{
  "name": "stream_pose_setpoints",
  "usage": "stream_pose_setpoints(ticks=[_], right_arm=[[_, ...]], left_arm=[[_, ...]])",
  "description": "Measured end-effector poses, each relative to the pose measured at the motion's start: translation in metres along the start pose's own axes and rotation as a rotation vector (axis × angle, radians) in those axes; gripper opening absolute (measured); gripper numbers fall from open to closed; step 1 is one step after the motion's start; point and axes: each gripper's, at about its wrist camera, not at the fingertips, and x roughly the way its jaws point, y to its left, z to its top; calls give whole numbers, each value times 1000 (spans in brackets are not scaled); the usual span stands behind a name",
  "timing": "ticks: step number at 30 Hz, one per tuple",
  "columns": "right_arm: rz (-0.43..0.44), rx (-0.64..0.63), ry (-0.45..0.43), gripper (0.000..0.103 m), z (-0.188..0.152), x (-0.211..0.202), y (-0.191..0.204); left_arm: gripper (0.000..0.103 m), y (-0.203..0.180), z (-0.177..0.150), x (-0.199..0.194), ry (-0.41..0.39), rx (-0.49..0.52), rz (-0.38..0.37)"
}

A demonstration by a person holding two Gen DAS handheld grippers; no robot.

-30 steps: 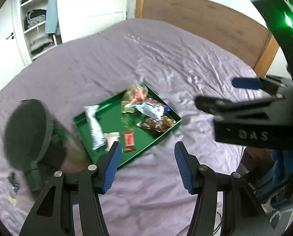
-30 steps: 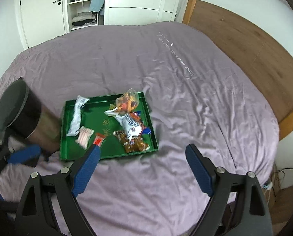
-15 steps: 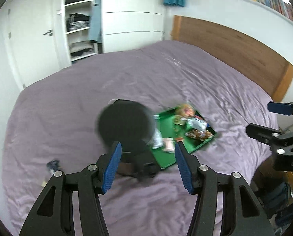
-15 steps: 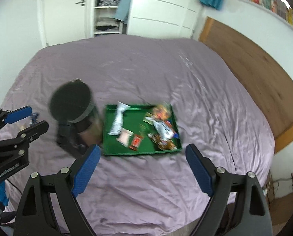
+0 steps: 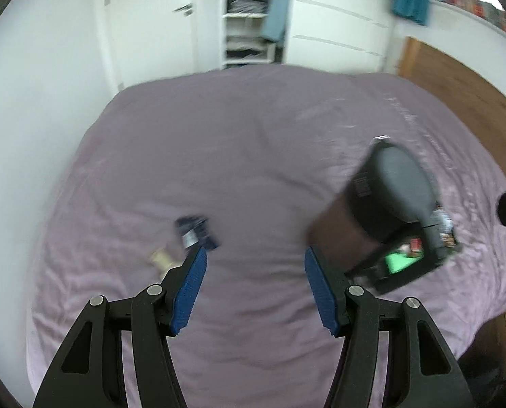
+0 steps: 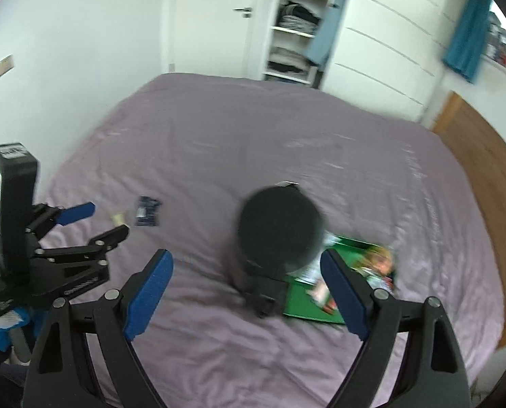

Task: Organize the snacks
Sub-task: 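Move both grippers away from the tray toward the navy and beige packets, then grasp the beige wrapper with the left gripper while the right grasps the navy packet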

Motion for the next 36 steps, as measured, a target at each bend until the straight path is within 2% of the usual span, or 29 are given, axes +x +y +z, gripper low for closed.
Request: stream_pose_setpoints(ticks=[4, 7, 13, 20, 30, 36], right_arm=[[92, -37, 34, 91, 0, 34, 33], [170, -65, 90, 91, -13, 70, 56], [257, -76, 180, 91, -30, 124, 77], [266, -66, 192, 91, -16, 171, 85], [253, -51, 206, 91, 6, 249, 102], [255, -31, 211, 91, 21, 293, 119]], left_arm=[[54, 46, -23, 25, 62, -90, 82], [54, 75, -45, 43, 119, -146, 135], [54, 112, -76, 67, 198, -213, 210], [54, 140, -67, 108, 215, -312, 226], [54, 155, -45, 177, 230, -379, 230], [54, 166, -47, 203, 249, -415, 191]])
